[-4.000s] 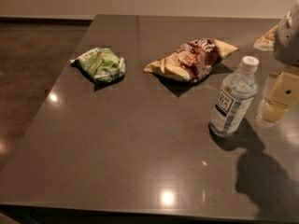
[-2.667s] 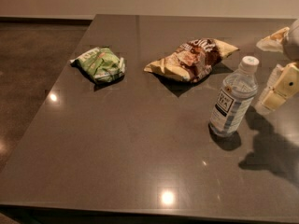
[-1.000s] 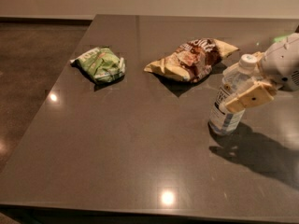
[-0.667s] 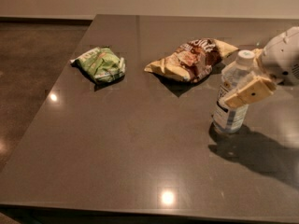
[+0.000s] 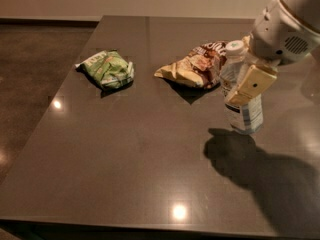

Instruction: Knock blue plastic bottle over

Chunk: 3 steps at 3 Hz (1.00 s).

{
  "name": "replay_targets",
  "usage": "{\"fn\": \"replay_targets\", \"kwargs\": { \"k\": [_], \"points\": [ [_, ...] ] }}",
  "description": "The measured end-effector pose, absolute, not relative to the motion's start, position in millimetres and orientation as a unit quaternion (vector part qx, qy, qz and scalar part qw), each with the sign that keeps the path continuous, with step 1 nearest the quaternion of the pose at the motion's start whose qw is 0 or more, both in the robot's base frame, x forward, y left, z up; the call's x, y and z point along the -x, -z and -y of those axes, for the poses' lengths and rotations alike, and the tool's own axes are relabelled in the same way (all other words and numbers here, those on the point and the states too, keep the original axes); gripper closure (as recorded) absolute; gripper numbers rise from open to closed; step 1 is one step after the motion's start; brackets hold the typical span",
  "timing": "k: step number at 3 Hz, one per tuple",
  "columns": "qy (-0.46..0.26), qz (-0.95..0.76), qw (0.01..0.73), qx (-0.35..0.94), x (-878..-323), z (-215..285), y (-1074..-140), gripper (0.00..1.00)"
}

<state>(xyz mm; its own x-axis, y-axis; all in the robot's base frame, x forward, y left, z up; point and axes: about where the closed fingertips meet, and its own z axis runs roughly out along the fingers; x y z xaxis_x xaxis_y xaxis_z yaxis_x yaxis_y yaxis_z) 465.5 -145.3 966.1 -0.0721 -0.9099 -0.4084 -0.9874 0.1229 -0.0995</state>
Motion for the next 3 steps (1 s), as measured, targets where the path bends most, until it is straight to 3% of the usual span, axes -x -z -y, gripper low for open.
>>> {"fn": "replay_targets", "kwargs": {
  "k": [2, 3],
  "points": [
    [-0.006, -0.697, 0.079, 0.712, -459.9, 120.2, -947.3, 1.0],
    [0.019, -0.695, 0.042, 0.718, -463.6, 122.0, -927.8, 0.84]
  ]
}}
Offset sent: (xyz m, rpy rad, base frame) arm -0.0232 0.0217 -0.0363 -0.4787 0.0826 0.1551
